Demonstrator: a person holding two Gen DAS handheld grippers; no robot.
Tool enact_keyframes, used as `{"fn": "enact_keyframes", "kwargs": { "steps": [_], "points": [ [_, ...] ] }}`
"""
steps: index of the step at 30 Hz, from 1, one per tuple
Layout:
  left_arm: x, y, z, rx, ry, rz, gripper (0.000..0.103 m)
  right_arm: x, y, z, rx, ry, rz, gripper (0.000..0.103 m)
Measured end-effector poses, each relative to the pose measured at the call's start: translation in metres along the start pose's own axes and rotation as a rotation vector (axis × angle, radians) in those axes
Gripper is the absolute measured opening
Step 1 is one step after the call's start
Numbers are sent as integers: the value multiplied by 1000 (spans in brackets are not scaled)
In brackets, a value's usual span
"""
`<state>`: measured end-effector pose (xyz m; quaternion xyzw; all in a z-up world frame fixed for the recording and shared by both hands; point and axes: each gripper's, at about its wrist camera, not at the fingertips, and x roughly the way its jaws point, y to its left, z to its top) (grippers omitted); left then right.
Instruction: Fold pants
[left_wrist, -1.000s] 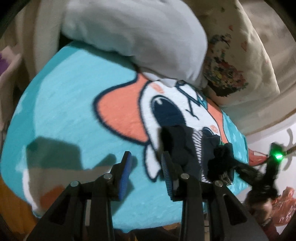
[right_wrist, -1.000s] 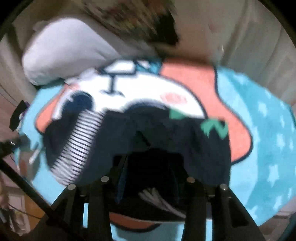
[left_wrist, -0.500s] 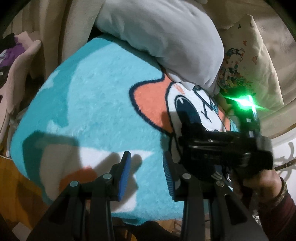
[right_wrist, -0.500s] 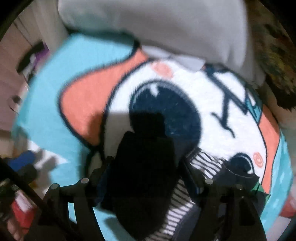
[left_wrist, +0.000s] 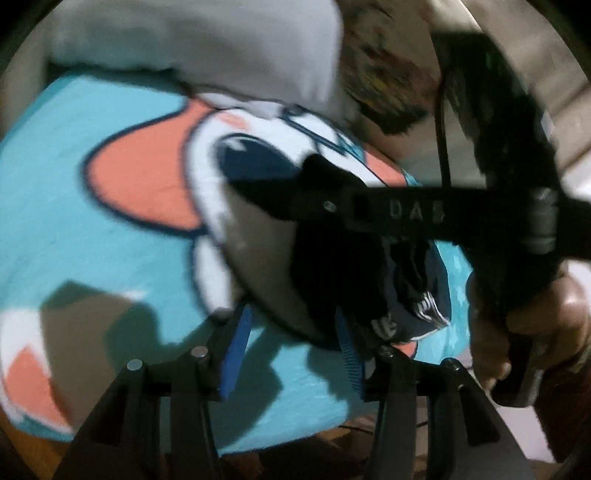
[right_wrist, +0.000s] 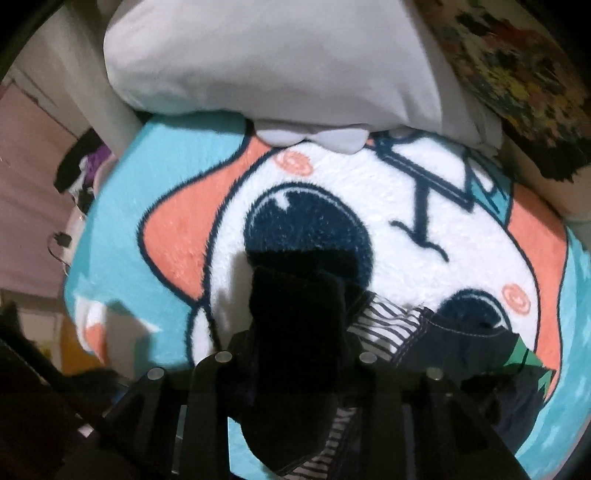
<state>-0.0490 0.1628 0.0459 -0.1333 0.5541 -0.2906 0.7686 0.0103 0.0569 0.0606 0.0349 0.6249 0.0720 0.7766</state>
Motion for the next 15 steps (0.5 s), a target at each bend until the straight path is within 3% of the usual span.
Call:
{"fn": "enact_keyframes", "kwargs": {
  "steps": [2,3,10,15],
  "points": [
    [7,-11,5,28,7,5,33,-14,-9,-5,20,-22,31,32],
    [11,-17,10,34,19,-11,12,-18,-11,-6,28,-32,40,32],
    [3,-59,25,80,-7,-32,11,-67,-62,-15,130,-152,155,32],
    [9,-111,33,178,6,-53,11,-97,-115,-38,228,-260,224,32]
  ]
}}
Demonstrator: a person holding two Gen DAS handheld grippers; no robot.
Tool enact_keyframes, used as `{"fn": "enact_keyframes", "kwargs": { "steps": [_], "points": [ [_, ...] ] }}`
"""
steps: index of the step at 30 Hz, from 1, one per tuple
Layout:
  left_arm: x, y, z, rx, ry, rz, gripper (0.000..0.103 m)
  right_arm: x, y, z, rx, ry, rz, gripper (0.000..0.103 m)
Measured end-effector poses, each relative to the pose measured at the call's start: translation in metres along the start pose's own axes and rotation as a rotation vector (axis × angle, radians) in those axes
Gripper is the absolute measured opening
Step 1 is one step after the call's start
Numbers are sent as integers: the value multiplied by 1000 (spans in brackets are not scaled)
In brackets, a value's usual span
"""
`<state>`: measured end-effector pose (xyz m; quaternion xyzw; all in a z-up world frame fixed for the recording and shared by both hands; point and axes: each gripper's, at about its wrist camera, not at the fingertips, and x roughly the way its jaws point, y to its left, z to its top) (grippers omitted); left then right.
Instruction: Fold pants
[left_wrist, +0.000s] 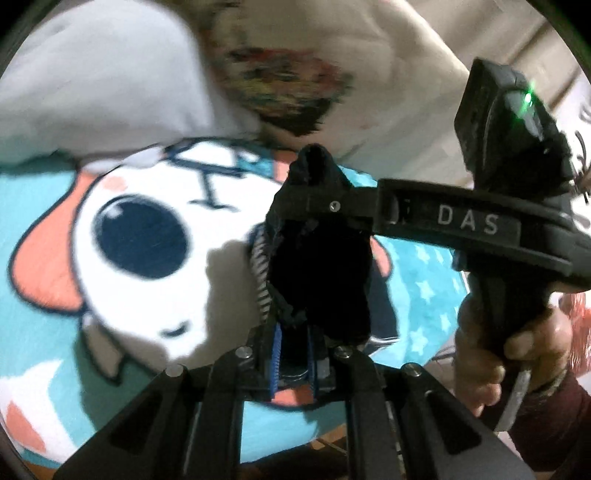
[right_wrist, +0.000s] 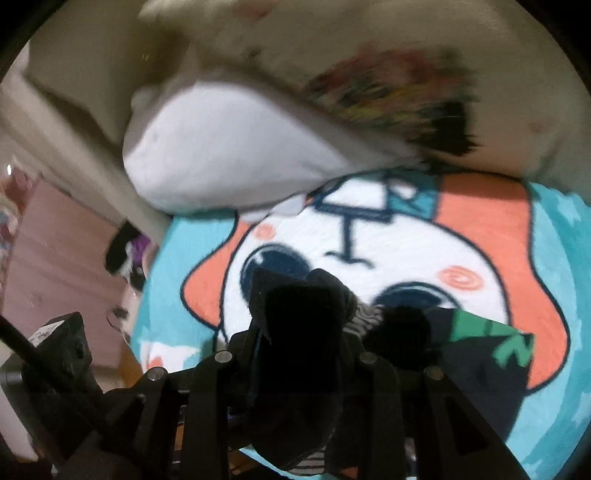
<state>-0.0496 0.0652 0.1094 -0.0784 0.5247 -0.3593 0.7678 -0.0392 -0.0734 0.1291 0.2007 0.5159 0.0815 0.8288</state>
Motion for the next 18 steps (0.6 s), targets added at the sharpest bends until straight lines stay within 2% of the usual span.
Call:
{"fn": "enact_keyframes", "kwargs": {
  "steps": [3,6,10,11,16,18],
  "points": [
    [21,-32,6,64,32,1,12,-19,-40,-7,70,-40,15,32],
    [38,-56,5,109,63,16,13,-28,-84,-20,124,-56,-23,35],
    [43,-61,-1,97,99,27,22,-33,-137,-37,209,-55,-114,53],
    [40,-58,-2,87,99,34,24,-41,-151,-41,237,-70,-132,53],
    [34,-31,1,-16,90,102,26,-88,-172,-42,276,-197,-161,54],
    [40,-32,5,-22,88,133,26,-100,-164,-38,266,-242,-91,52]
  ]
}}
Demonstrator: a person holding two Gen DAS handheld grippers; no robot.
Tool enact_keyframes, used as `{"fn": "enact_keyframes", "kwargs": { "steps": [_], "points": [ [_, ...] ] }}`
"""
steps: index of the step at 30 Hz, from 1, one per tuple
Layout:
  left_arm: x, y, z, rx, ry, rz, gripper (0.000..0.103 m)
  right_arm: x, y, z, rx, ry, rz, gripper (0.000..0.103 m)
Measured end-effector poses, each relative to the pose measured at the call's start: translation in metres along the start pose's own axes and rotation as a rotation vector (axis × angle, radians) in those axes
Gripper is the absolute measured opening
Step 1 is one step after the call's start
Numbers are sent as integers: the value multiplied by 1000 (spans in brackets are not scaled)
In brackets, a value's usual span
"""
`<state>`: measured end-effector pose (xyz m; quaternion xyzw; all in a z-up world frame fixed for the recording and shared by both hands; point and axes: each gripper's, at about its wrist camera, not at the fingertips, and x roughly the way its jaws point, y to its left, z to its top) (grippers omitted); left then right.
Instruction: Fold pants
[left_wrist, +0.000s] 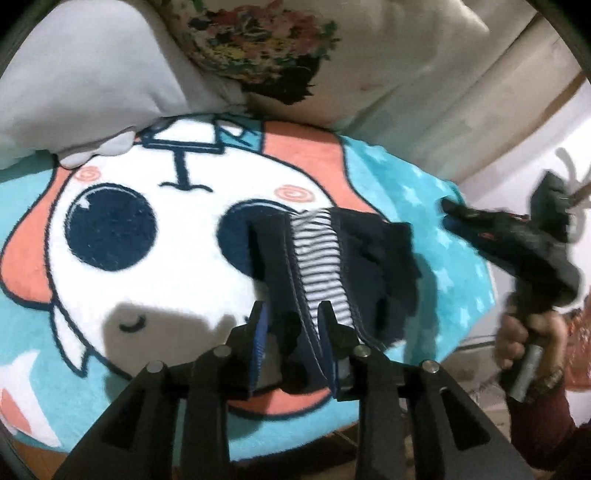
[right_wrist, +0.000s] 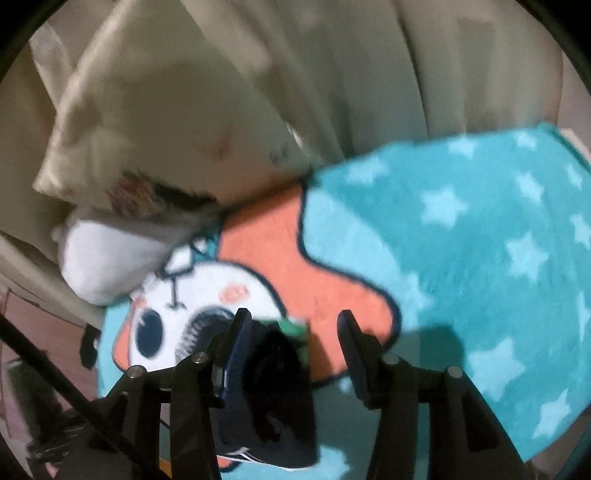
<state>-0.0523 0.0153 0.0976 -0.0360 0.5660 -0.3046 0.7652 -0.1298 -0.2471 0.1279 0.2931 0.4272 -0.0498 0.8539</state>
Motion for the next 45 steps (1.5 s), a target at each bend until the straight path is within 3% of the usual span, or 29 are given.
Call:
{"fn": "enact_keyframes", "kwargs": {
  "steps": [2,4,7,10,13,15,16,17,18,21,25,28,30,31,32,35,40,45],
  "points": [
    [4,-9,2,18,-5,2,26,2,10,1,11,21,143,47],
    [17,-23,1,50,9,6,26,15,16,-5,15,77,223,45],
    [46,-35,-7,89,67,50,30,41,13,-22,18,165,206,45],
    [70,-35,-15,99,116,113,36,64,-2,-40,16,235,126,44],
    [55,-30,-10,63,97,60,36,54,-7,-37,18,222,155,44],
    [37,-22,-4,28,44,23,37,32,-10,-29,0,173,192,54],
    [27,-13,-1,-6,18,8,40,23,-12,-27,-12,150,191,67],
    [22,-5,1,-39,1,-4,49,15,-14,-26,-27,128,182,77],
    [19,8,5,-94,-18,-14,58,13,-17,-26,-34,123,177,79],
    [27,31,12,-177,-23,-58,60,24,-31,-33,11,167,171,80],
    [60,34,20,-175,47,-158,65,51,-41,-44,75,234,223,80],
    [86,26,24,-163,101,-179,66,69,-36,-46,71,264,235,80],
    [92,21,25,-167,101,-169,63,82,-32,-46,59,293,221,73],
    [92,19,26,-173,102,-176,40,83,-31,-46,51,295,208,64],
    [91,17,26,-183,109,-198,34,81,-31,-44,47,301,215,55],
    [79,7,27,-159,87,-173,30,70,-26,-38,36,286,247,43],
    [58,2,46,-138,25,-141,30,55,-2,-14,-46,222,260,42],
    [64,9,79,-127,4,-74,30,74,10,12,-93,205,232,42]
  ]
}}
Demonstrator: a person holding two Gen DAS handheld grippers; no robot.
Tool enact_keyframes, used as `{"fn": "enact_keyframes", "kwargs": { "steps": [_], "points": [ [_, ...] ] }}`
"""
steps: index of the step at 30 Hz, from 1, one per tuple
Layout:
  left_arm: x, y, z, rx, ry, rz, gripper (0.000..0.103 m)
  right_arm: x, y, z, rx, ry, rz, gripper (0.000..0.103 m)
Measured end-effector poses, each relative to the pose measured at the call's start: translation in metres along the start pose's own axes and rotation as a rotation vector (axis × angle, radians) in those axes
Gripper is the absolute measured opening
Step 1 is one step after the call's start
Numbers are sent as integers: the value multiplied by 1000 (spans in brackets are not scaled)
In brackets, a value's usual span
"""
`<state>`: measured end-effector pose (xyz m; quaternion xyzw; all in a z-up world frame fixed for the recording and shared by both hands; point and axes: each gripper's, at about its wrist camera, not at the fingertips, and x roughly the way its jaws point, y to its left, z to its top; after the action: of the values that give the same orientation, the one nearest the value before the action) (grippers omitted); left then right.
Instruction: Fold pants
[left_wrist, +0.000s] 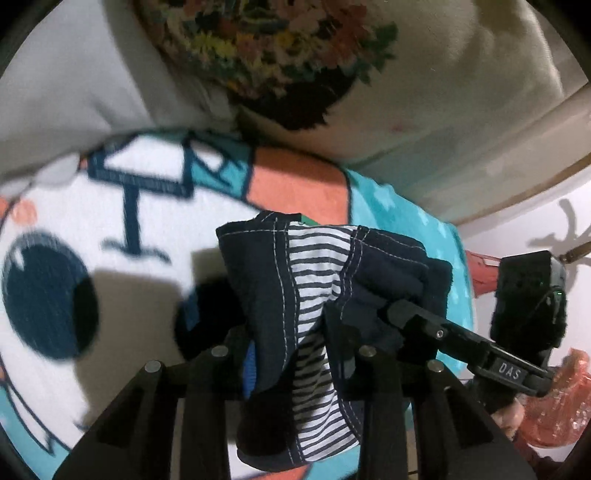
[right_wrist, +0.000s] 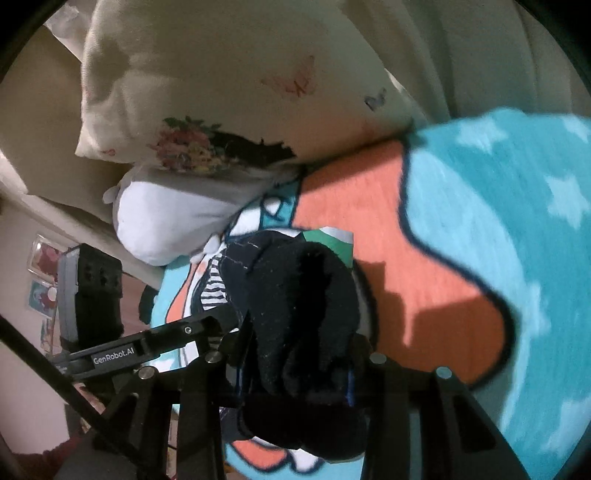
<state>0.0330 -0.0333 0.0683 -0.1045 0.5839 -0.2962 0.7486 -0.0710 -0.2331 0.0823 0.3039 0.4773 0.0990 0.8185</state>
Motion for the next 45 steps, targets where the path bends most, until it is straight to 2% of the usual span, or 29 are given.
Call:
{"fn": "enact_keyframes", "kwargs": {
  "steps": [5,7,10,13,17,19,22,24,27,29,32,35,41,45],
  "points": [
    [28,8,25,19,23,102,31,33,-15,21,3,18,-79,42],
    [38,10,28,16,26,127,42,43,-21,23,6,28,-108,43],
    [44,12,30,6,18,145,51,50,-32,25,28,41,-127,52],
    [25,15,26,-22,-4,119,51,32,-31,25,42,4,-116,54],
    [-12,10,10,-16,-74,160,51,-13,-7,19,-24,-122,-135,56],
    [-23,6,-3,-13,-90,150,51,-21,5,17,-50,-137,-121,54],
    [-19,2,-24,-15,-69,135,51,-21,16,13,-78,-126,-93,42],
    [-8,1,-34,-12,-45,138,51,-12,16,12,-67,-99,-72,40],
    [20,7,-46,-18,18,175,51,8,6,5,-45,-49,-91,38],
    [30,11,-49,-16,24,188,52,18,-3,-2,-47,-16,-135,36],
    [31,11,-48,-3,8,187,52,28,-7,-8,-93,-11,-239,35],
    [25,11,-47,-2,16,176,52,23,-6,-7,-76,-8,-234,37],
    [-17,3,-57,46,-50,191,52,-19,31,1,-149,-160,-235,37],
    [-36,13,-68,17,-76,218,52,-1,37,7,-139,-136,-215,41]
  ]
}}
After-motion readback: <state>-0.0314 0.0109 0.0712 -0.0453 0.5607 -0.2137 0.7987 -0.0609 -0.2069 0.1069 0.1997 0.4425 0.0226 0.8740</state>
